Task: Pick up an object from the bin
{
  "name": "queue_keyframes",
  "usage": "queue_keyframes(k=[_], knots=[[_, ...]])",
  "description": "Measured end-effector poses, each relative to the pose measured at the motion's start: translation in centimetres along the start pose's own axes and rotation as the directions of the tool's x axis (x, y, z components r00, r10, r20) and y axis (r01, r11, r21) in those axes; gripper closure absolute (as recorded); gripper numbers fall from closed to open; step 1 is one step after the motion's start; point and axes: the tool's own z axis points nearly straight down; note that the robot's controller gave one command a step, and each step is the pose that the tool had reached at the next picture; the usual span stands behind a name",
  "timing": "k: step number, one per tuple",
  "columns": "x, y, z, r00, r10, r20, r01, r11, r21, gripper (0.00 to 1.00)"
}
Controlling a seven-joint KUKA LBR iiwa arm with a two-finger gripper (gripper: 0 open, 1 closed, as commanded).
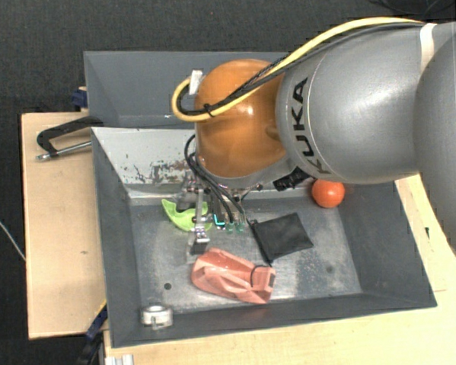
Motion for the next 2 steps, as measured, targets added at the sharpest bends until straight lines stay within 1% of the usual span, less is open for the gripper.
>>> queue_keyframes(k=[1, 2], knots=[[-0.2, -0.1, -0.4, 1.000, 0.002, 0.008, -0.002, 1.000, -0.002, 0.00], [-2.0, -1.7, 4.0, 1.000, -0.007, 0.015, 0.007, 1.000, -0.004, 0.00]])
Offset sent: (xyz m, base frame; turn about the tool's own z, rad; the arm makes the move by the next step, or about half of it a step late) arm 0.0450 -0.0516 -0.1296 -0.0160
